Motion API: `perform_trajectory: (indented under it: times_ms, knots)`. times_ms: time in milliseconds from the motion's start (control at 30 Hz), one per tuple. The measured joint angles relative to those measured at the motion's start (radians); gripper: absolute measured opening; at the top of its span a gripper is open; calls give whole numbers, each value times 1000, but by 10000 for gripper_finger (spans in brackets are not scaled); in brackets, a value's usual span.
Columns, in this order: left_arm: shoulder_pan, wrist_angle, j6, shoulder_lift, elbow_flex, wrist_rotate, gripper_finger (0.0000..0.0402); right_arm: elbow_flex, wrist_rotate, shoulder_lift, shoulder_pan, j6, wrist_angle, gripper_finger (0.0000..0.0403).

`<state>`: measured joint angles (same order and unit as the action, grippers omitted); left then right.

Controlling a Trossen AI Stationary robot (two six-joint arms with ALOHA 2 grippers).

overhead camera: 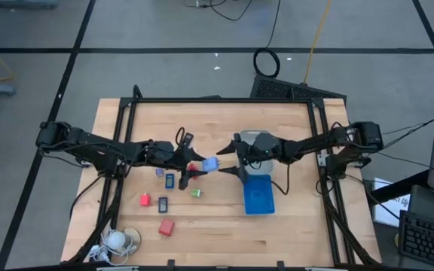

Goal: Pick & Place Office items
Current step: Put the light blue charger adapter into the gray bin

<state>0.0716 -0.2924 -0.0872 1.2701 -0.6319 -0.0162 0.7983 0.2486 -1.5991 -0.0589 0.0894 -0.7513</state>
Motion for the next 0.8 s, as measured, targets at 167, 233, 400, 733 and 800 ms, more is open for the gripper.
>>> perform_trajectory:
  times_ms: [167, 233, 400, 733, 800]
  knots:
    - [0, 3, 0, 0, 0, -6, 216, 10, 47, -23, -5, 33, -87, 311]
    - [0, 5, 0, 0, 0, -10, 229, 10, 49, -31, -5, 40, -89, 311]
    - [0, 4, 4, 0, 0, -10, 233, 18, 67, -67, -5, 56, -99, 311]
    - [1, 4, 6, 0, 0, -3, 219, 80, 63, -117, 23, 3, -96, 311]
    - [1, 1, 6, 0, 0, -4, 235, 82, 62, -117, 23, 2, -95, 311]
